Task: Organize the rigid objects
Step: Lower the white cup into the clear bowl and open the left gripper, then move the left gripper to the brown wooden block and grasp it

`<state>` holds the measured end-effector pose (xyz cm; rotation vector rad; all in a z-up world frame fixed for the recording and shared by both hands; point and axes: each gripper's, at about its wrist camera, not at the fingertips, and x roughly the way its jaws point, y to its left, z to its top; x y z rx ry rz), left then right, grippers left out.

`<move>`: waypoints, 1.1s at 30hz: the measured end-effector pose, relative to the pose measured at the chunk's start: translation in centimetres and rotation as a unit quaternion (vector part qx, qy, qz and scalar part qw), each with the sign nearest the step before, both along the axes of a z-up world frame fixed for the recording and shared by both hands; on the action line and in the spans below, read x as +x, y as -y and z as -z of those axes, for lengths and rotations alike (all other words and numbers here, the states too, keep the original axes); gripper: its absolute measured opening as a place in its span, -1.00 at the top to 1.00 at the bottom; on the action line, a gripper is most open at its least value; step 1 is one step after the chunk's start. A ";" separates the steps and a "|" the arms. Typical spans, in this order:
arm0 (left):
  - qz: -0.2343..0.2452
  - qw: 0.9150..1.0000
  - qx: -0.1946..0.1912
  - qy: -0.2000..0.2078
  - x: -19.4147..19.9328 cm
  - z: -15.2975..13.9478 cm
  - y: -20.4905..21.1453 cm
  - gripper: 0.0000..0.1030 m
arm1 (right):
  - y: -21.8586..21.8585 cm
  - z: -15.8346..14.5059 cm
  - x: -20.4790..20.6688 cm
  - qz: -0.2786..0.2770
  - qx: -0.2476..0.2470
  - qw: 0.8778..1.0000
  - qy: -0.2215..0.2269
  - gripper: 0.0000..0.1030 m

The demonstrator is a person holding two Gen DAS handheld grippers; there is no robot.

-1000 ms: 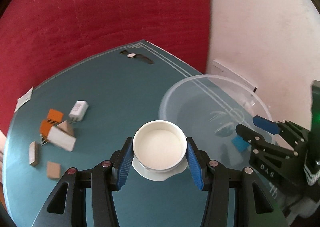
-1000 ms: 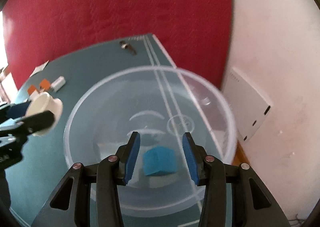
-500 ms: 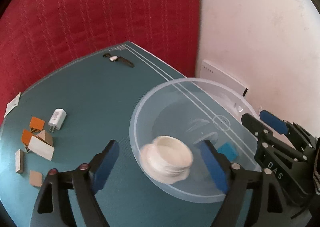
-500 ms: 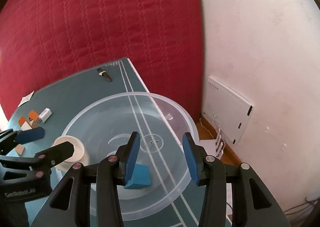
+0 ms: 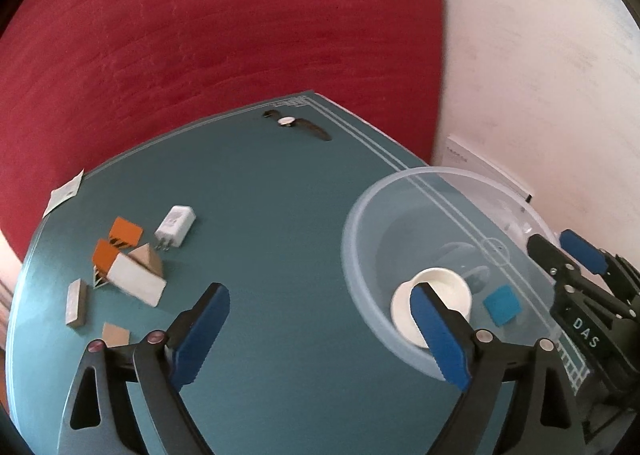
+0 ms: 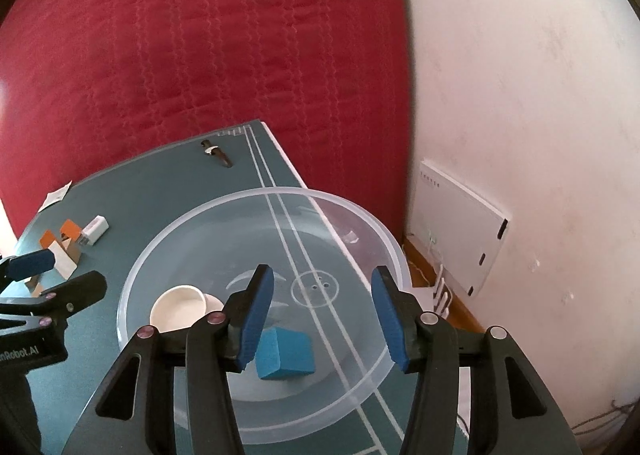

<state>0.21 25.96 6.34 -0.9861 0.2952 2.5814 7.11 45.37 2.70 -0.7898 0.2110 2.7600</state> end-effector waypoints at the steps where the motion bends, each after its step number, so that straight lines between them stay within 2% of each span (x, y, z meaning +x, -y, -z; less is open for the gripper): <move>1: -0.004 1.000 0.001 0.000 0.0 0.0 0.3 -0.83 | 0.2 0.0 0.0 0.000 0.003 1.000 -0.001 -0.04; 4: -0.018 1.000 -0.003 -0.006 0.1 -0.1 1.2 -0.83 | 0.7 0.0 0.0 -0.001 0.012 1.000 -0.003 -0.11; 11: -0.037 0.999 -0.004 -0.017 0.4 -0.1 2.7 -0.84 | 2.0 0.1 0.0 -0.007 0.027 1.000 0.000 -0.12; 13: -0.041 0.999 -0.005 -0.018 0.5 -0.1 2.9 -0.85 | 2.3 0.2 0.4 -0.009 0.028 1.000 0.000 -0.17; 15: -0.046 0.999 -0.005 -0.019 0.5 0.0 3.3 -0.88 | 2.5 0.2 0.2 -0.010 0.029 1.000 0.001 -0.31; 20: -0.064 0.998 -0.002 -0.016 0.3 0.4 4.6 -0.94 | 3.2 0.1 0.5 -0.015 0.028 0.999 -0.005 -0.40; 33: -0.112 0.994 0.009 0.009 0.1 2.4 9.6 -0.94 | 5.6 0.0 0.6 -0.029 0.035 0.999 0.000 -0.42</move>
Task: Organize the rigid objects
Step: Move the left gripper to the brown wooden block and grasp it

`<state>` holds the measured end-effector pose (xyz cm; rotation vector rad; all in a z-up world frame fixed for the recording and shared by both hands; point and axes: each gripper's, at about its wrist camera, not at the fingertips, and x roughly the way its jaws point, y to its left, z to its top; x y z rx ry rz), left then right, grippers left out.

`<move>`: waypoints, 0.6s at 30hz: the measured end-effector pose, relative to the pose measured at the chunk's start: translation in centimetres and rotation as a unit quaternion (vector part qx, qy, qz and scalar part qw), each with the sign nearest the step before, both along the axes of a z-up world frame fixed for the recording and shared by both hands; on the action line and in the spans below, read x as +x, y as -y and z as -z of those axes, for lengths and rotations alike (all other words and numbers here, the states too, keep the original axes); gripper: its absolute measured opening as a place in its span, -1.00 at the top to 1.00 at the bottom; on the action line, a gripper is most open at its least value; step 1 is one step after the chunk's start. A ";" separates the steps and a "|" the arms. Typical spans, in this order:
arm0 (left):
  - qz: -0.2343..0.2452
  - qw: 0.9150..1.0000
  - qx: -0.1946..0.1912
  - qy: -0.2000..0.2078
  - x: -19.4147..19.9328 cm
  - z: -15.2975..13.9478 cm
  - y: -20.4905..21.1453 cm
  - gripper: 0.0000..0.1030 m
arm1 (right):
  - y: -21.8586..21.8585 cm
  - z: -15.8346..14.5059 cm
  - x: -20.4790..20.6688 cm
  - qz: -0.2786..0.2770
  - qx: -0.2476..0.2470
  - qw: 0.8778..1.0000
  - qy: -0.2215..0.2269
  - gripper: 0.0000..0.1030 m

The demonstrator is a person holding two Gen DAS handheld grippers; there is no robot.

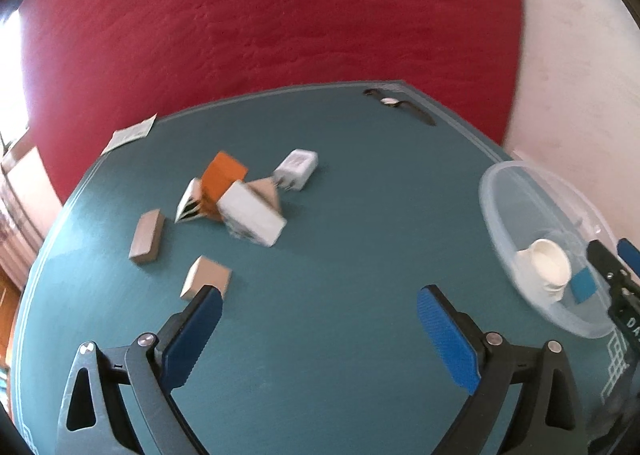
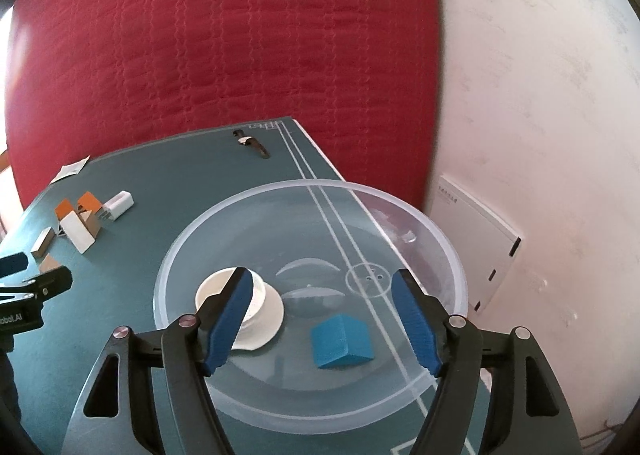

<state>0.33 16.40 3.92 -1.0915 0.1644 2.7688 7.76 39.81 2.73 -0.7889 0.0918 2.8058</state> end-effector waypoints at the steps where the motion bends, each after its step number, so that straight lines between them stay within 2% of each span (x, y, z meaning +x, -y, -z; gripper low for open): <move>1: -0.005 1.000 0.002 0.002 -0.1 0.1 0.5 -0.94 | 0.2 0.0 0.0 0.000 0.000 1.000 0.001 -0.42; 9: -0.068 0.998 0.018 0.007 -1.1 0.7 5.8 -0.94 | 2.6 0.0 0.4 -0.021 0.019 1.000 0.004 -0.42; 18: -0.135 0.990 0.034 0.018 -2.7 1.2 10.9 -0.94 | 6.0 0.6 0.7 -0.065 0.042 0.997 0.017 -0.42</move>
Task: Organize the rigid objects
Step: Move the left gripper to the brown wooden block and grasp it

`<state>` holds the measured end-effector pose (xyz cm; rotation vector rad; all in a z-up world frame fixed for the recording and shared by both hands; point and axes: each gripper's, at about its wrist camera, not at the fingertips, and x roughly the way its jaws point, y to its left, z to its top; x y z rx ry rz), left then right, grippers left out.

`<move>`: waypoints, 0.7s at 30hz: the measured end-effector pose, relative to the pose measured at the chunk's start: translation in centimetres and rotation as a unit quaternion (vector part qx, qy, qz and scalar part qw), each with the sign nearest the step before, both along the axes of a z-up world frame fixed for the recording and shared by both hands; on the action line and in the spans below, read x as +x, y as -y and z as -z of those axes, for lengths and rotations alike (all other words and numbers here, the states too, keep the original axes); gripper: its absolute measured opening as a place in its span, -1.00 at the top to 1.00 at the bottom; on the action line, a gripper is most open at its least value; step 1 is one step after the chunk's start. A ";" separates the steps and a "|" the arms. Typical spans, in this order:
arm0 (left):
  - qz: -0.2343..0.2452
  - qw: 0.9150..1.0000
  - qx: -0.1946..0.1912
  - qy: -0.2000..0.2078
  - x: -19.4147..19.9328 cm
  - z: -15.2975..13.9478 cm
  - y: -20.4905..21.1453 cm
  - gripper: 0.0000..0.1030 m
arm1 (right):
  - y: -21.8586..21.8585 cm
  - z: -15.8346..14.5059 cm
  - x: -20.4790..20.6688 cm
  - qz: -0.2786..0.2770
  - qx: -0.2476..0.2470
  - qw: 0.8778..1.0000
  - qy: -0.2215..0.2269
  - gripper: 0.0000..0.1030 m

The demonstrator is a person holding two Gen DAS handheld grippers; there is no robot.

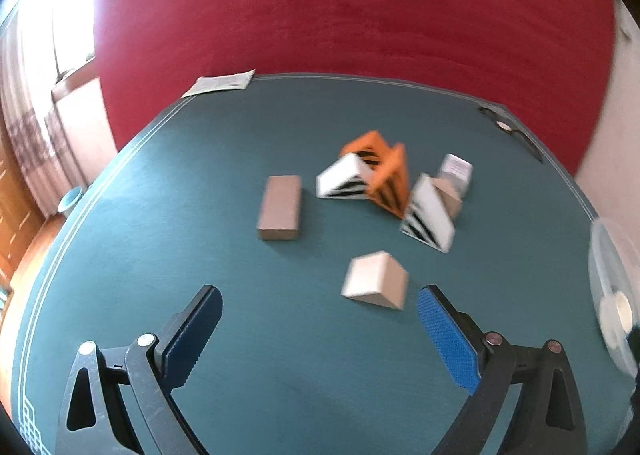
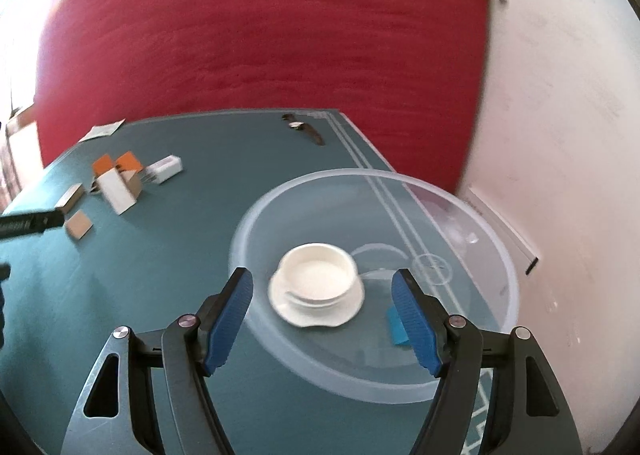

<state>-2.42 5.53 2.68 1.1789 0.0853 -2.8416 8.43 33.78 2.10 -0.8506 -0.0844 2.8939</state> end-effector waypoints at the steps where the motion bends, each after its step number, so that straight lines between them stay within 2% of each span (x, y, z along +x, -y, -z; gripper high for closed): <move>1: -0.005 1.000 0.001 0.000 -0.2 0.0 0.3 -0.94 | 0.3 0.1 0.0 -0.006 0.001 1.000 0.001 -0.42; 11: -0.048 0.998 0.022 0.022 -2.1 0.7 4.6 -0.94 | 3.0 0.6 0.0 -0.053 0.012 0.998 0.011 -0.42; 16: -0.044 0.999 0.015 0.028 -3.3 1.0 4.8 -0.93 | 3.2 0.7 -0.2 -0.058 0.004 0.998 0.018 -0.42; 21: -0.024 0.999 0.004 0.026 -5.1 0.8 4.2 -0.79 | 3.8 0.7 -0.6 -0.069 -0.003 0.997 0.027 -0.42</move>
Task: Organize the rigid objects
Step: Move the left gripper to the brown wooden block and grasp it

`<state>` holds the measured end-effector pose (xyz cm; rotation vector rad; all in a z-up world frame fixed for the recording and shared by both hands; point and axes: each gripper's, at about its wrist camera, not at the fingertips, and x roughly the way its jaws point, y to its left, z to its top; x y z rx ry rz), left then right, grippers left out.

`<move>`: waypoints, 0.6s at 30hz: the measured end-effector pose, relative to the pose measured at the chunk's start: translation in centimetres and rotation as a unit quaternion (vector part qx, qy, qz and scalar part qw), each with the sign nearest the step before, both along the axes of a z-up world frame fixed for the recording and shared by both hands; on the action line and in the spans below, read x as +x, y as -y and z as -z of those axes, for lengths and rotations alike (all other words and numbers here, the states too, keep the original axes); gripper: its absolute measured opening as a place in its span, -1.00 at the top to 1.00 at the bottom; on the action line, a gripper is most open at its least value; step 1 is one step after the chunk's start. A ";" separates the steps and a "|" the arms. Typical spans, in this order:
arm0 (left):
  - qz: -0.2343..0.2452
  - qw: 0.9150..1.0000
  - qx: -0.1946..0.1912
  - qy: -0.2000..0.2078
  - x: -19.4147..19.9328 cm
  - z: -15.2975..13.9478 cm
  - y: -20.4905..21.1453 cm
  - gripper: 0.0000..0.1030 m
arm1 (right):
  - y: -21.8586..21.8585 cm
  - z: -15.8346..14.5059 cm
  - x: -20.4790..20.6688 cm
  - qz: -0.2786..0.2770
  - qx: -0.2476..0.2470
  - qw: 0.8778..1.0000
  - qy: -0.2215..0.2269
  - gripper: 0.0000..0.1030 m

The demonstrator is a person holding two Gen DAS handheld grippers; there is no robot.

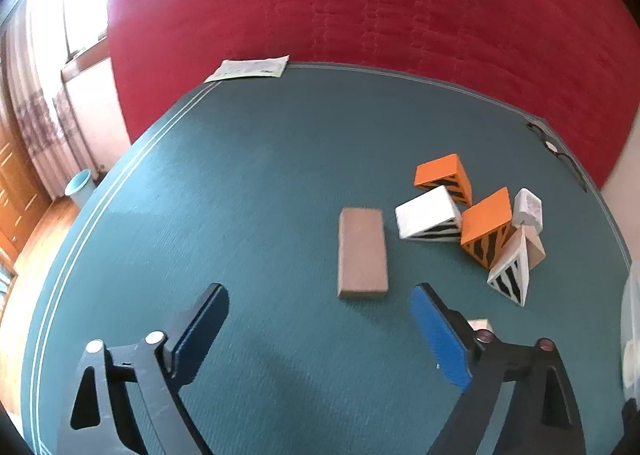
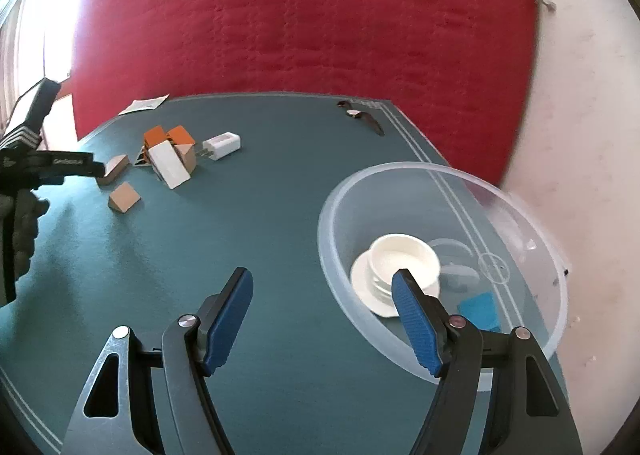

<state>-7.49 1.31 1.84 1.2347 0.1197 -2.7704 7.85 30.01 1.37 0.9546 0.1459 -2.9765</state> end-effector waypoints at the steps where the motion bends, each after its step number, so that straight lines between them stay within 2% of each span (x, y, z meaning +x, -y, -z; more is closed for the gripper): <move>1: 0.003 1.000 -0.003 -0.001 -0.1 -0.1 -0.2 -0.77 | 0.2 0.0 -0.2 -0.004 -0.002 1.000 0.002 -0.42; 4: 0.013 1.000 -0.012 -0.002 -0.8 -0.1 -0.6 -0.70 | 0.8 -0.1 -0.7 -0.015 -0.010 1.000 0.011 -0.42; 9: 0.014 1.000 -0.010 0.015 -2.1 0.7 -0.7 -0.32 | 2.1 -0.4 -2.2 -0.029 -0.026 0.999 0.024 -0.52; 13: 0.022 0.999 -0.016 0.022 -2.5 1.3 -1.0 -0.17 | 3.2 -1.1 -3.5 -0.042 -0.036 0.998 0.024 -0.52; 16: 0.038 0.999 -0.019 0.019 -2.7 1.3 -1.2 0.03 | 4.3 -2.0 -4.2 -0.051 -0.031 0.998 0.009 -0.52; 18: 0.054 0.998 -0.016 0.018 -2.9 1.2 -1.5 0.27 | 5.0 -2.3 -4.9 -0.057 -0.032 0.998 0.006 -0.52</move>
